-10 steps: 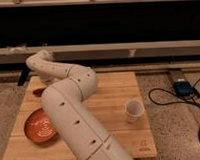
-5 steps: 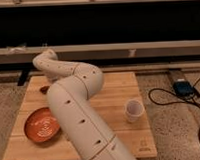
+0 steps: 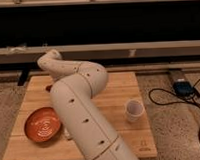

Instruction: Drag the pepper across the table

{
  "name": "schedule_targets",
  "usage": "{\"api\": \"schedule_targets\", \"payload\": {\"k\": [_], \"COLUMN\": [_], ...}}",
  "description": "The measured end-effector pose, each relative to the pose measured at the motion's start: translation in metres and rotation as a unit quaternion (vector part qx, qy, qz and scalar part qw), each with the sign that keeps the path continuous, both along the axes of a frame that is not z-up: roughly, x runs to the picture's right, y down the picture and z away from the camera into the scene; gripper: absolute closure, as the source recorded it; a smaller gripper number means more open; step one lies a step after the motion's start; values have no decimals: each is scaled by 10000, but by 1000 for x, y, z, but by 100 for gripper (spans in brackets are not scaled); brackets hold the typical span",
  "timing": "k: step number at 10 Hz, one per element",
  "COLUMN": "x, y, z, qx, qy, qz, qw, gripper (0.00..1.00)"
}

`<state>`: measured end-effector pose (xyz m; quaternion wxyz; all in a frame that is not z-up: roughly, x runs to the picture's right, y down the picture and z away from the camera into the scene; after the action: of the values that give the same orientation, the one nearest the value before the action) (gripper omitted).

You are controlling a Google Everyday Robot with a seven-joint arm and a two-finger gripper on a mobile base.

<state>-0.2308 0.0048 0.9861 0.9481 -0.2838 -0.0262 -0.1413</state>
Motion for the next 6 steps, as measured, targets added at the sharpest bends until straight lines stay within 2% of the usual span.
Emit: {"api": "schedule_targets", "payload": {"k": [6], "x": [67], "y": [-6], "z": [5], "qx": [38], "qy": [464], "qz": [494], "qw": [9977], "gripper": [83]}}
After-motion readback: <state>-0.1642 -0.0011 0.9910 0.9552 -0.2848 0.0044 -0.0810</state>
